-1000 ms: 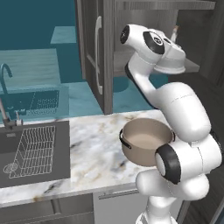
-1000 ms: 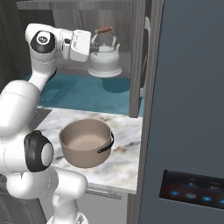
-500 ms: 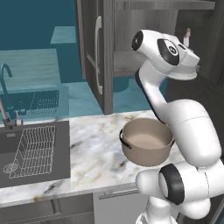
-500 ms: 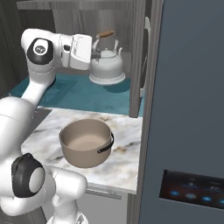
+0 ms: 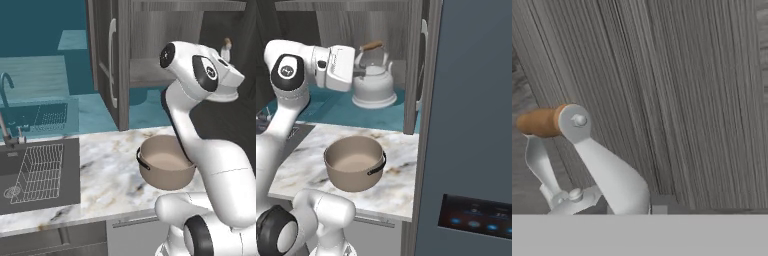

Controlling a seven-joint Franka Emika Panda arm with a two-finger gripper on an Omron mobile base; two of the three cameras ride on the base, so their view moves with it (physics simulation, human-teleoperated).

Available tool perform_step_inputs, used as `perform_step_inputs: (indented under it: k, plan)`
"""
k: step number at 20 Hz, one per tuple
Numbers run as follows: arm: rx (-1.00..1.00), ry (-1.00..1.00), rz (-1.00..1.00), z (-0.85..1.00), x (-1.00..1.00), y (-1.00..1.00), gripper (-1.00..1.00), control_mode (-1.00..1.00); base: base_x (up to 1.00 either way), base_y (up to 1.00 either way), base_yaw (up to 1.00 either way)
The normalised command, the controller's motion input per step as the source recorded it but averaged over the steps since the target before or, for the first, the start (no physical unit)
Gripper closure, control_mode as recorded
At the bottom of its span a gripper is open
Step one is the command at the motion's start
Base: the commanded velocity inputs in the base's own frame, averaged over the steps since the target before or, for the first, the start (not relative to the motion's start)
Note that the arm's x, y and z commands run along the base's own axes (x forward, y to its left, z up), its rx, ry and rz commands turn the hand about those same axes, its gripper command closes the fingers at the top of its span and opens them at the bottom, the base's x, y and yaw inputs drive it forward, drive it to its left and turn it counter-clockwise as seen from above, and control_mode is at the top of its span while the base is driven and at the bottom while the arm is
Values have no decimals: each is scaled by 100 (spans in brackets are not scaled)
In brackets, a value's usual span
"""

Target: Pick the kettle from the cabinet and place it on a stove burner. Then pick the pot from the counter and place it on another stove burner. Finally, turn both burners on.

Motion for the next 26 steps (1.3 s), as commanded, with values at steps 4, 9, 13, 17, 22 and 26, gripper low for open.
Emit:
perform_step_inputs:
  k: [4,9,13,17,22,26]
  plan:
    - [0,0,0,0,-62,0,100,-100,0,0,0]
    - [0,0,0,-5,-59,0,100,-100,0,0,0]
    - [0,0,0,-8,-55,0,100,-100,0,0,0]
    - [0,0,0,-10,-55,0,100,-100,0,0,0]
    - [0,0,0,-12,-57,0,100,-100,0,0,0]
    - [0,0,0,-14,-53,0,100,-100,0,0,0]
